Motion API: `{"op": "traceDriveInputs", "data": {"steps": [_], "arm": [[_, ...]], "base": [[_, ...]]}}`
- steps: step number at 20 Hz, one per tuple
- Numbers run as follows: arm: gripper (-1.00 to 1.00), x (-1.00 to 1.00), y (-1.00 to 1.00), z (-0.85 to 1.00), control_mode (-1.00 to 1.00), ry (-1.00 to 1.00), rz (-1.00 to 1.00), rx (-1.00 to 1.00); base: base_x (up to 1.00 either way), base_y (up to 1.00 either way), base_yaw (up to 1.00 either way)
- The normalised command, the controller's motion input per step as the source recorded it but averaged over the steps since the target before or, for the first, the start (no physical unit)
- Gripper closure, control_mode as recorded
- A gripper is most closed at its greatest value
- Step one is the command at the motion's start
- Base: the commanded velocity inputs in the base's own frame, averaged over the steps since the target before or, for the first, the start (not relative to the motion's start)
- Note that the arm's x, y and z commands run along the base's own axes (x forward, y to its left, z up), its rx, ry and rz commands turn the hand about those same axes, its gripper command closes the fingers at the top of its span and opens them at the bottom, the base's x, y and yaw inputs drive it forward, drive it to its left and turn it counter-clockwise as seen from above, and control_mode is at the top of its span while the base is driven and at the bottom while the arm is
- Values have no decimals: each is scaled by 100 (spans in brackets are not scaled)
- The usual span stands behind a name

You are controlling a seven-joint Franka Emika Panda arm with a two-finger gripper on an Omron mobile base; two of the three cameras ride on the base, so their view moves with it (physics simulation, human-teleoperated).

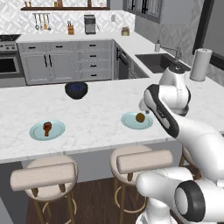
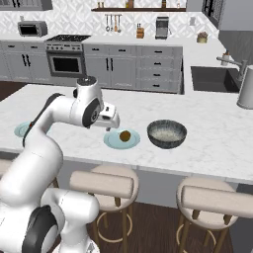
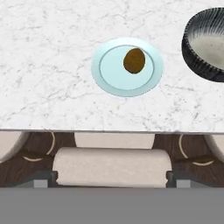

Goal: Pick the chicken drumstick and avocado from their plates and place them in the bowl. Then put the bowl in the fridge.

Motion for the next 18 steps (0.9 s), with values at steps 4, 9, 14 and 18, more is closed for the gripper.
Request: {"op": "traceDriveInputs", "data": {"steps": [4, 9, 14, 18], "arm": [[-100, 71, -16, -59, -100, 0, 0, 0], [-100, 78, -17, -39, -100, 1, 0, 0], [-100, 72, -6, -29, -100, 11, -1, -1], [-100, 56, -9, -28, -100, 8, 0, -1]], "base": [[0, 0, 0], [0, 0, 0], [0, 0, 0], [0, 0, 0]]}}
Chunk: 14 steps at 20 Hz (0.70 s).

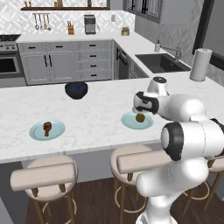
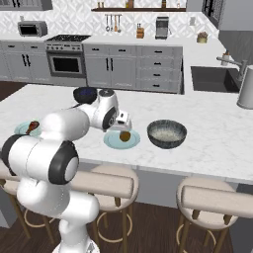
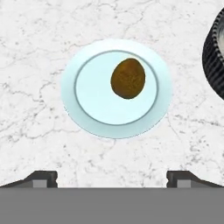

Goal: Pick the chicken drumstick and avocado from their plates and place them in the bowl. Then put the bowl in the fridge.

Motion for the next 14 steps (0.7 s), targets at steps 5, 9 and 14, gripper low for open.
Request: {"op": "traceDriveInputs", "data": {"steps": [5, 9, 14], "arm": [[-100, 36, -19, -40, -100, 2, 0, -1], [-100, 48, -2, -36, -100, 0, 0, 0], [-100, 46, -9, -23, -100, 0, 0, 0]], "base": [[0, 0, 0], [0, 0, 0], [0, 0, 0]]}}
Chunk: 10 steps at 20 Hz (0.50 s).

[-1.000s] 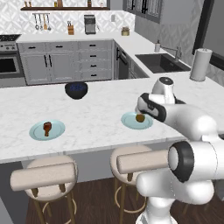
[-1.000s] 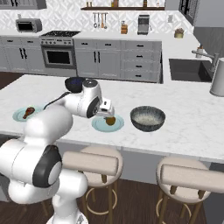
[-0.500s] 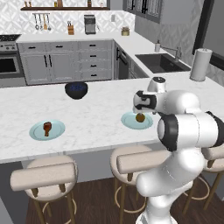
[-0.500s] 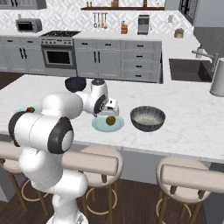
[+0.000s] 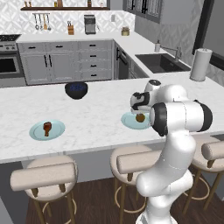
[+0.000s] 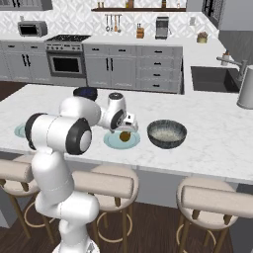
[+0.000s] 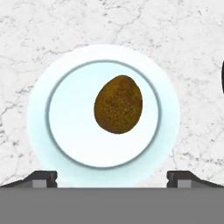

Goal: Pick the chicken drumstick and avocado from their plates and place them in the bowl. Then put the bowl in the fridge.

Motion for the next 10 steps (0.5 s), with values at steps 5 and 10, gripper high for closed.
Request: {"op": "traceDriveInputs", "data": {"steps": [5, 10], "arm": [[-100, 47, -3, -30, -100, 0, 0, 0], [-100, 44, -5, -32, -100, 0, 0, 0]], "base": [[0, 0, 0], [0, 0, 0]]}}
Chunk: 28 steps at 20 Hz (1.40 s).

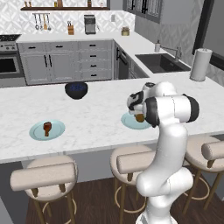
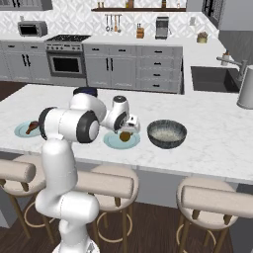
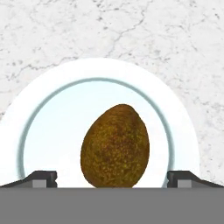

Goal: Pick the chicken drumstick and avocado from their plates and place them in the bowl. Then put the bowl in the fridge.

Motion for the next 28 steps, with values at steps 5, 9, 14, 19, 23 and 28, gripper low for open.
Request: {"op": "traceDriveInputs", "data": {"steps": [5, 9, 14, 19, 23, 28], "arm": [[-100, 2, -4, -14, -100, 1, 0, 0], [-100, 0, 0, -17, -100, 2, 0, 0], [100, 4, 2, -30, -100, 4, 0, 0], [100, 21, 0, -45, -100, 4, 0, 0], [100, -27, 0, 0, -100, -2, 0, 0], [100, -68, 7, 90, -100, -9, 0, -2]], "base": [[0, 0, 0], [0, 0, 0], [0, 0, 0], [0, 0, 0], [0, 0, 0], [0, 0, 0]]}}
